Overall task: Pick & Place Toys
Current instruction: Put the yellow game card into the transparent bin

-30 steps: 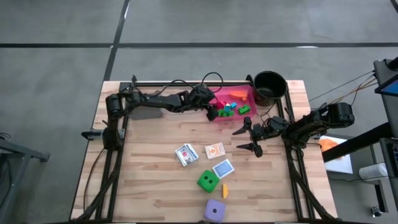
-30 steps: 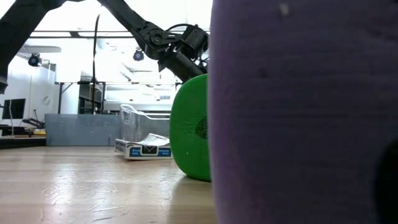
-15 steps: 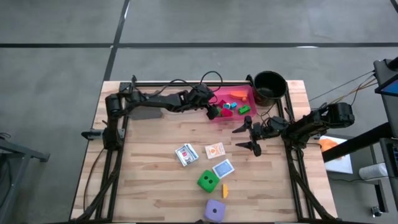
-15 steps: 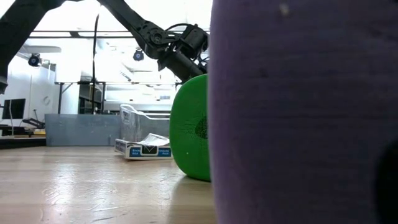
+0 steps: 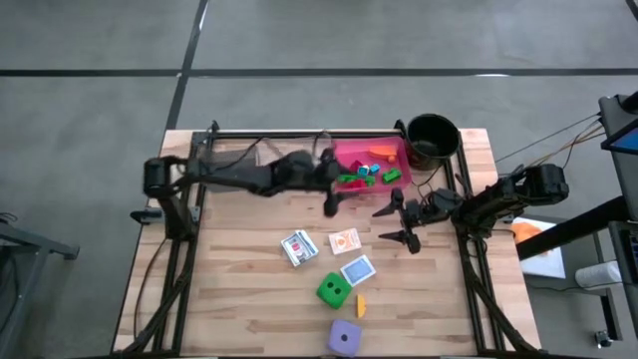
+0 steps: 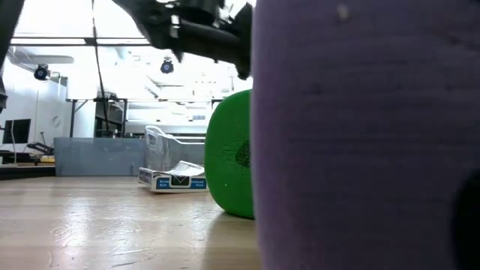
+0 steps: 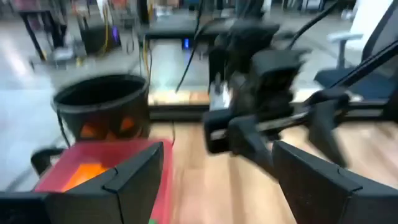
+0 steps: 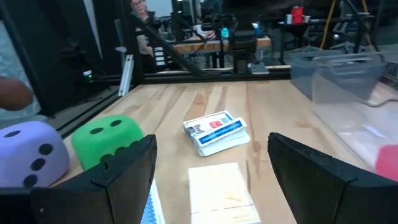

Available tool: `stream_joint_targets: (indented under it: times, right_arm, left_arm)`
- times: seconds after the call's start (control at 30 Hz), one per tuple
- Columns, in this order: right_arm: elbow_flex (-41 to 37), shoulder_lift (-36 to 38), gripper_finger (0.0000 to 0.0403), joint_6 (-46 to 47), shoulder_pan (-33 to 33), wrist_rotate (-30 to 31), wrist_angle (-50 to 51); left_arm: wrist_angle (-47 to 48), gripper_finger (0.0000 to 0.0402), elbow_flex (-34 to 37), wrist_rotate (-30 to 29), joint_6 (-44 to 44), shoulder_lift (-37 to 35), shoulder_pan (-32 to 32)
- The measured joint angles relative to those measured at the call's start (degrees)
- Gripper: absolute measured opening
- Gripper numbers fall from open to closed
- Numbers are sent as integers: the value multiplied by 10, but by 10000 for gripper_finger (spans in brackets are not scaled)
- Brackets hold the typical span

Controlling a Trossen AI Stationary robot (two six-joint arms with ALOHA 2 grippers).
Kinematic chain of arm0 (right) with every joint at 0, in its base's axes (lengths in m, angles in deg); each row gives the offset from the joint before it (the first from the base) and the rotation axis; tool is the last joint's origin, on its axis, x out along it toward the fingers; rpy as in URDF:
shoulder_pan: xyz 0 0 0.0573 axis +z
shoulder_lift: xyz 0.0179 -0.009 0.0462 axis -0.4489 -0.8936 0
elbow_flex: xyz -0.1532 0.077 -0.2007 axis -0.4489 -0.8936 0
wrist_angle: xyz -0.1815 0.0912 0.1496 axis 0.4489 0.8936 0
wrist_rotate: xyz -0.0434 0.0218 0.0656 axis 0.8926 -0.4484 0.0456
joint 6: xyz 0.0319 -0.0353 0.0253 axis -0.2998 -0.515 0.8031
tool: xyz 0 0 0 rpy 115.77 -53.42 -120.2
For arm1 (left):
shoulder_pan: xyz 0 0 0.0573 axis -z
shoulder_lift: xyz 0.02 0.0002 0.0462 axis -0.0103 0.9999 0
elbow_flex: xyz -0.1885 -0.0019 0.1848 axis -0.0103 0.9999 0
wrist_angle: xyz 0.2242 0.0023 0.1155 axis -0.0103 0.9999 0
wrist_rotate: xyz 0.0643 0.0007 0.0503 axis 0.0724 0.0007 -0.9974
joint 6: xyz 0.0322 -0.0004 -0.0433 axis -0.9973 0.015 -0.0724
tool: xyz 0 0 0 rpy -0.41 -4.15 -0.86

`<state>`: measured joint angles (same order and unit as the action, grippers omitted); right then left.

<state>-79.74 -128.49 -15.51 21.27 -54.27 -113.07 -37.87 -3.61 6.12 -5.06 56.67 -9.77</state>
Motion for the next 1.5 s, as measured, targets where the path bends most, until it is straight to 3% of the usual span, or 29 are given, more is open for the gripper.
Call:
stream_joint_targets:
  times: [0.13,0.4,0.57,0.7,0.8,1.03,1.2,1.37,1.5]
  right_arm:
    - [1,0,307,-3,9,1,0]
    - [20,0,307,9,12,1,9]
    - [44,0,307,8,14,2,59]
    - [61,0,307,5,16,1,108]
    - [64,-1,307,4,20,1,126]
    - [67,-1,307,17,70,2,142]
    - [109,-1,307,15,145,74,236]
    - [202,-1,307,-3,179,136,495]
    - [278,-6,307,-28,179,184,666]
  left_arm:
    - [-46,300,106,-25,13,-82,31]
    - [69,300,236,-37,86,-211,73]
    - [186,300,248,-37,118,-227,91]
    - [252,300,248,-36,86,-221,113]
    - [287,300,248,-40,67,-223,122]
    - [296,300,248,-42,111,-223,146]
    - [205,300,273,-102,125,-223,174]
    - [7,300,344,-142,129,-223,181]
    - [-72,300,387,-171,136,-223,181]
